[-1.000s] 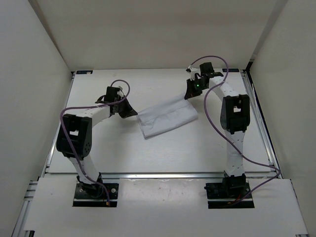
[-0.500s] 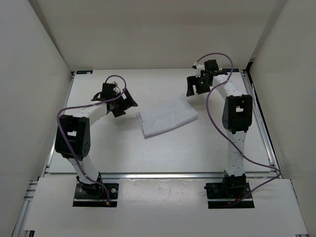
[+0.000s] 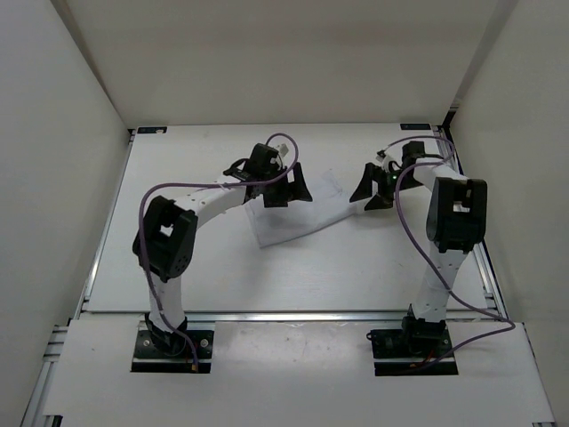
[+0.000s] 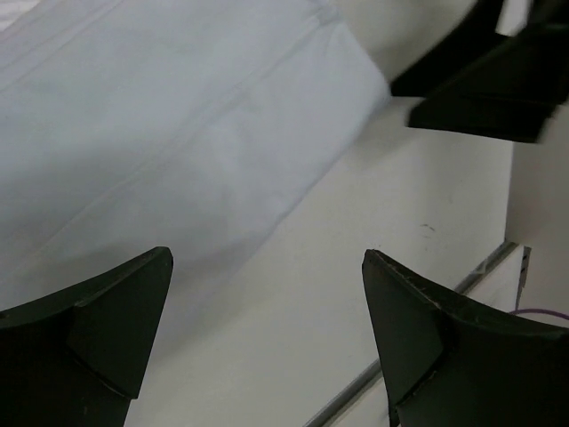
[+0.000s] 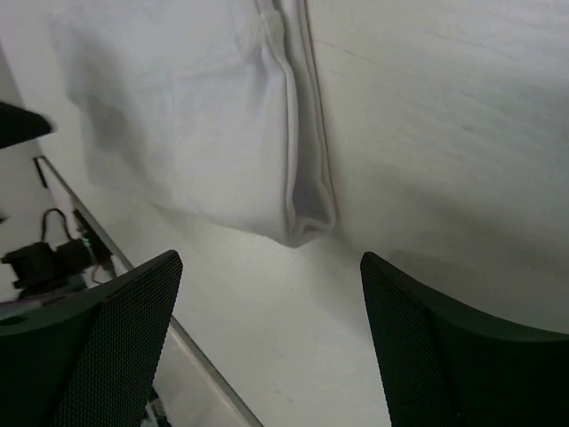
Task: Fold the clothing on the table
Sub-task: Fold the skirt
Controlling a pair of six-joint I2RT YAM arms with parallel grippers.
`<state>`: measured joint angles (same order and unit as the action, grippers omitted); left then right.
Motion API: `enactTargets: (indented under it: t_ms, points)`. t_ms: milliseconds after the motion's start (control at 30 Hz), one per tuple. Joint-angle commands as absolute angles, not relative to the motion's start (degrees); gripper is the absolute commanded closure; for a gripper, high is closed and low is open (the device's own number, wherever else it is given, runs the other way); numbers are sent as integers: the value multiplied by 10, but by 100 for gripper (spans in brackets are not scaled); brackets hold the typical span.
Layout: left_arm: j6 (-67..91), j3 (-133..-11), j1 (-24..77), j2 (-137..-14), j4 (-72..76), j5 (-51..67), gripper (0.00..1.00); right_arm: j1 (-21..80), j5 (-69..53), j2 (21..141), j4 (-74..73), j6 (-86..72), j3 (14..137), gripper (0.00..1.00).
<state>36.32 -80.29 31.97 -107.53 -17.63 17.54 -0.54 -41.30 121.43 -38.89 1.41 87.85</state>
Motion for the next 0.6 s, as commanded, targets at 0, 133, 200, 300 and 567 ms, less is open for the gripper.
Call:
enactTargets:
  t_ms: [0, 133, 200, 300, 567]
  points:
    - [381, -835, 314, -1119, -185, 182, 1, -24, -508, 1168, -335, -70, 829, 14]
    - [382, -868, 316, -1172, -206, 192, 1, -24, -518, 1167, -299, -125, 803, 14]
    - [384, -864, 317, -1192, -199, 197, 1, -24, -519, 1174, -294, -141, 798, 14]
    - [397, -862, 323, -1208, -188, 192, 1, -15, -516, 1187, -288, -151, 792, 15]
    - [414, -862, 322, -1220, -191, 187, 1, -15, -458, 1207, -290, -178, 778, 18]
